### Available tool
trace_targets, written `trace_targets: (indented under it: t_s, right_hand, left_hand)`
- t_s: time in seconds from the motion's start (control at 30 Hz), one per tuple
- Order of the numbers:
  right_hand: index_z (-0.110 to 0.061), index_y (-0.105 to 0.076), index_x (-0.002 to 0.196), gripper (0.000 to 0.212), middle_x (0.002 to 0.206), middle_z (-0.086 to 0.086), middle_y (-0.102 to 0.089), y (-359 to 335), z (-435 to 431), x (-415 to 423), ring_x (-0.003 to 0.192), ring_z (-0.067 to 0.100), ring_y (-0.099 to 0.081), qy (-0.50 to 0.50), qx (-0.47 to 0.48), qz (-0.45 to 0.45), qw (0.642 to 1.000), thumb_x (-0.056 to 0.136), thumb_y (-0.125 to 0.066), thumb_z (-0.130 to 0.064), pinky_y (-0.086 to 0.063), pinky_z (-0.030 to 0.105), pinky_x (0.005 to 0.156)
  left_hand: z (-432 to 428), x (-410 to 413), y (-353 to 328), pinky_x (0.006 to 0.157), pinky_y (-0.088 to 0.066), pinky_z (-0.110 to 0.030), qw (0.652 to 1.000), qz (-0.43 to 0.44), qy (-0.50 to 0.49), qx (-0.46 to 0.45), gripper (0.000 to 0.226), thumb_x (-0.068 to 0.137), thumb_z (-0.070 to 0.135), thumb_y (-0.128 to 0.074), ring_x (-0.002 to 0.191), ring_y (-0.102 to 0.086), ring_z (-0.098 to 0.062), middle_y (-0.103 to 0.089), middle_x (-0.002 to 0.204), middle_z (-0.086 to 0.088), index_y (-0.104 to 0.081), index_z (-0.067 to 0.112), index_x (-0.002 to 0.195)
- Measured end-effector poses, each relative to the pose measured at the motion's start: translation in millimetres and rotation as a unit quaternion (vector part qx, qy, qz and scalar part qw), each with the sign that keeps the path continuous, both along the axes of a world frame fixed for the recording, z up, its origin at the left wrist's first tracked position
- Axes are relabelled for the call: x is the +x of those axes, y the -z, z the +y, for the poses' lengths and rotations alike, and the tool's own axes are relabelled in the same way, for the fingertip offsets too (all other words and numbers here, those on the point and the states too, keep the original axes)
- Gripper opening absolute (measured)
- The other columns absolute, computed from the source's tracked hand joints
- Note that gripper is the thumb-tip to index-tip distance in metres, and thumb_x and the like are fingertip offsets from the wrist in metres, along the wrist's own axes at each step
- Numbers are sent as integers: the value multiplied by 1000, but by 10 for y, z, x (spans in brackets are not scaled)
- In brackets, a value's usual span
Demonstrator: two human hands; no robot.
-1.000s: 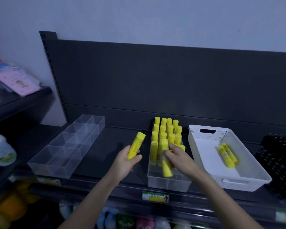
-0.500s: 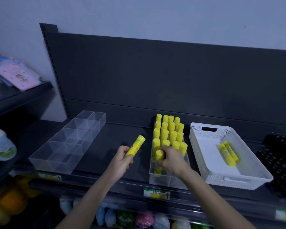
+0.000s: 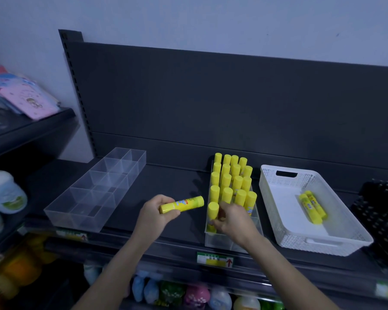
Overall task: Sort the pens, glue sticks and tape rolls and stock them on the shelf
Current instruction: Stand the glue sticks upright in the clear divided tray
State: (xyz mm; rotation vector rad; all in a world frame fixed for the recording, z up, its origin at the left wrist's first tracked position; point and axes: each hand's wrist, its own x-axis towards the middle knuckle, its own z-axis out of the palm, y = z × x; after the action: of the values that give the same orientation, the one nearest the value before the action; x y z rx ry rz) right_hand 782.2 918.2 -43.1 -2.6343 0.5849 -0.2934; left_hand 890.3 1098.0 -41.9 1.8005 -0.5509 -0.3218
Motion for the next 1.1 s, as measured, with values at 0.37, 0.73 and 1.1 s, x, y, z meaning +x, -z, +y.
trace_targets:
  t_s: [0.37,0.73,1.1]
  right_hand:
    - [-19,-60,121,45,97,-21,-52,-506,-26,-360,107,9,-45,-21,72,-87,993,79,-72,-27,-37,21,93]
    - [-21,-60,87,14,77,-6,-59,-378,-106,-483,70,7,-53,14,143,-148,979,80,-70,-14,-39,11,61]
    - [-9,-61,94,20,89,6,-62,-34,-60,-198,82,18,-53,43,79,-59,994,82,-67,-24,-40,27,67]
  left_hand:
    - [-90,-222,-508,62,-50,-13,991,12,85,-98,37,72,-13,-69,68,-56,-10,-58,81,-2,-54,18,87]
    - [-690,-267,-355,73,-46,-18,984,-97,134,61,43,79,15,-72,80,-54,-7,-57,108,5,-56,17,119]
    - [-703,-242,-150,56,-39,-15,961,-141,189,142,17,81,10,-67,57,-43,-3,-50,65,9,-66,8,98]
